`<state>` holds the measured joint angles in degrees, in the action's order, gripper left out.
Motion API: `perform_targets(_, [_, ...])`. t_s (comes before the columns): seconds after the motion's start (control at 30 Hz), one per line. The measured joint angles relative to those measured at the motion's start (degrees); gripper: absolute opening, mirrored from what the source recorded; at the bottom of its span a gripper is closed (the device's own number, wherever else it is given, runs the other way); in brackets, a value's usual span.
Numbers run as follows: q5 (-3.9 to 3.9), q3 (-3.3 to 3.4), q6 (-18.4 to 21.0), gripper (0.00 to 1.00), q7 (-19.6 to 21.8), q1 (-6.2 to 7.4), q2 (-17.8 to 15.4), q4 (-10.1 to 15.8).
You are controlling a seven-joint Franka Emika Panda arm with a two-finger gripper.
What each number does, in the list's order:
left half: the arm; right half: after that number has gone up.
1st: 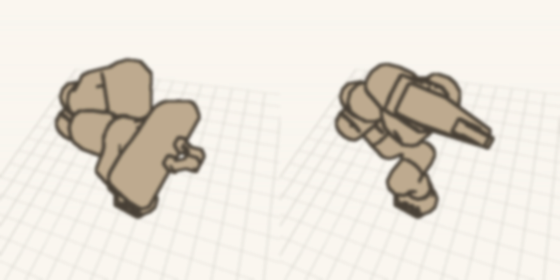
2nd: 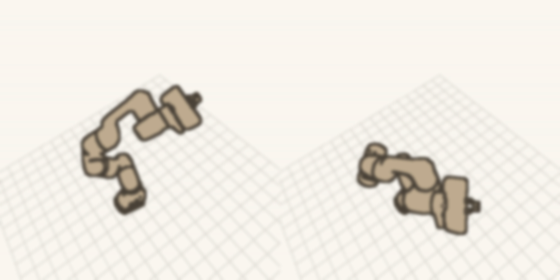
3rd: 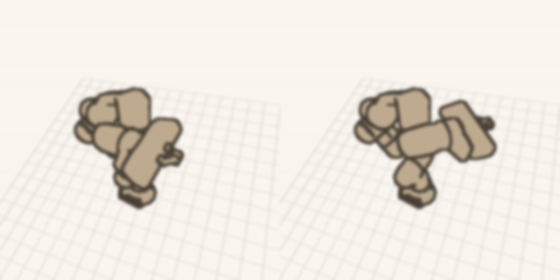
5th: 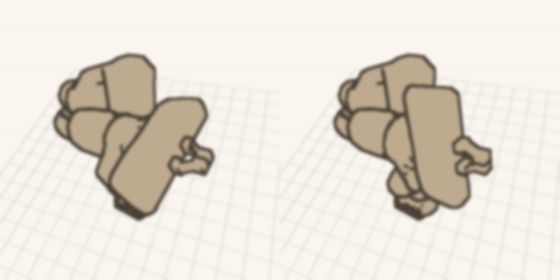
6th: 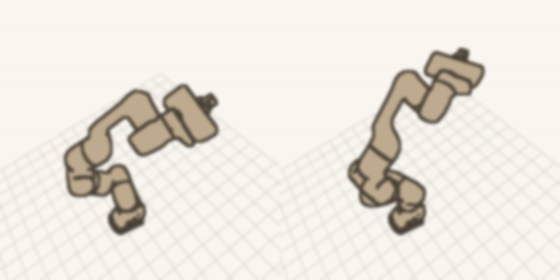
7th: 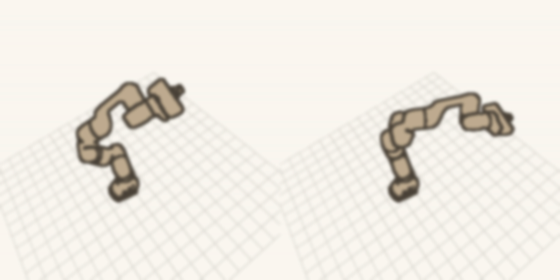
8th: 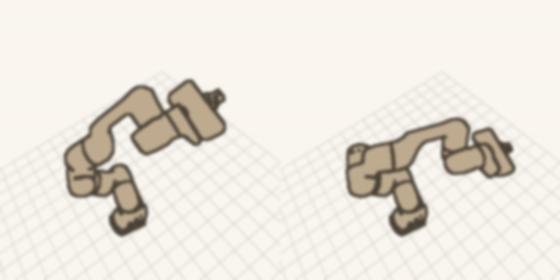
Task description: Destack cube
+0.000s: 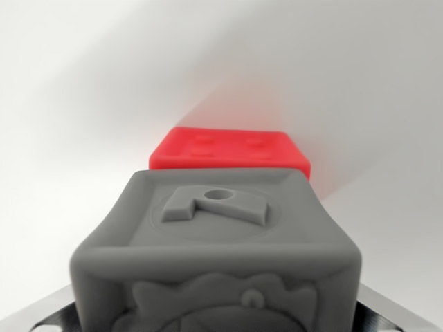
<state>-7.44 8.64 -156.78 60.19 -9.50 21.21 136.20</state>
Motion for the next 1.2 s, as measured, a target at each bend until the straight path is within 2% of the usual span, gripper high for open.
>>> perform_targets(0.37, [0.14, 0.18, 0.6, 0.0, 0.1, 0.12, -0.8, 0.1])
perform_targets(0.7, [0.65, 0.78, 2.3, 0.0, 0.5, 0.58, -2.9, 0.3])
perform_targets(1.2, [2.56, 1.6, 6.6, 0.0, 1.8, 1.02, -7.6, 0.6])
